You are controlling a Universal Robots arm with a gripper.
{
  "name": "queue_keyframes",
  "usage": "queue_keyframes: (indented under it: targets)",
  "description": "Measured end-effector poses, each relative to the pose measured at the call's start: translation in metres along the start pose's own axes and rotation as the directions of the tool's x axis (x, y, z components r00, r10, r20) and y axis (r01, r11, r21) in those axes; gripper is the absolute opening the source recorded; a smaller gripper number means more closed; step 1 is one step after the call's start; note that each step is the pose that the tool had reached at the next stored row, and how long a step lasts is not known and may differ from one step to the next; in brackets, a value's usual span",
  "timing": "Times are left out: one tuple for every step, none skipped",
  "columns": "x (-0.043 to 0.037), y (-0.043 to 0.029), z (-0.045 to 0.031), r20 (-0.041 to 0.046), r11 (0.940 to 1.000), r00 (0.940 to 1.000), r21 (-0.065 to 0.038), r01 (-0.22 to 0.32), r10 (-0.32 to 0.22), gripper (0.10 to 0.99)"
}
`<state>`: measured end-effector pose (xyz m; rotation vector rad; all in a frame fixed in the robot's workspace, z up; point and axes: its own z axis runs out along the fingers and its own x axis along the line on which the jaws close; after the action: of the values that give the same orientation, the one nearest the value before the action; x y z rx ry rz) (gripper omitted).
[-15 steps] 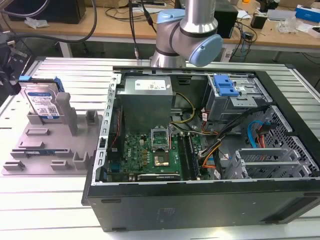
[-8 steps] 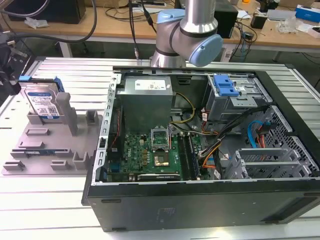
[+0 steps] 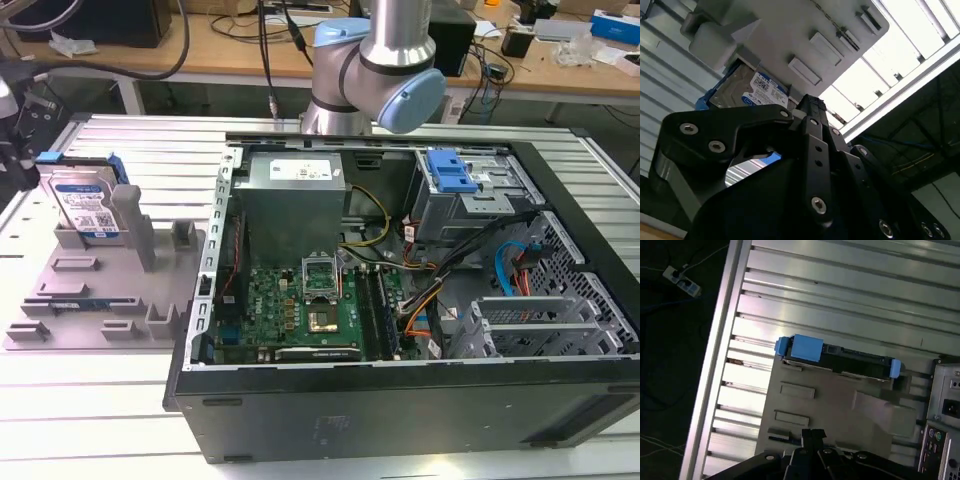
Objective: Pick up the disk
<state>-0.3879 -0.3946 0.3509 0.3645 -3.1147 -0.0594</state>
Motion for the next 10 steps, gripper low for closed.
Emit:
queue_keyframes:
  targets:
    - [0.0000, 0.0000, 0.0000, -0.0016, 0.9992, 0.9992, 0.000, 0.041, -0.041, 0.106]
    - [0.0000, 0.0000, 0.0001, -0.0033, 0.9965, 0.9965, 0.000, 0.084, -0.084, 0.106]
    - [0.0000, 0.0000, 0.0000, -0.0042, 0.9944, 0.9944, 0.000, 0.106, -0.106, 0.106]
    - [0.0000, 0.0000, 0.0001, -0.0050, 0.9922, 0.9922, 0.000, 0.125, -0.125, 0.106]
    - [0.0000, 0.0000, 0.0001, -0.0060, 0.9882, 0.9882, 0.000, 0.153, -0.153, 0.106]
    - [0.0000, 0.0000, 0.0001, -0.0068, 0.9849, 0.9848, -0.001, 0.173, -0.173, 0.106]
    - [0.0000, 0.0000, 0.0001, -0.0077, 0.9812, 0.9811, -0.001, 0.193, -0.193, 0.106]
    - [0.0000, 0.0000, 0.0002, -0.0087, 0.9754, 0.9754, -0.001, 0.220, -0.220, 0.106]
    - [0.0000, 0.0000, 0.0001, -0.0098, 0.9689, 0.9689, -0.001, 0.247, -0.247, 0.173]
    - [0.0000, 0.0000, 0.0002, -0.0104, 0.9645, 0.9644, -0.001, 0.264, -0.264, 0.173]
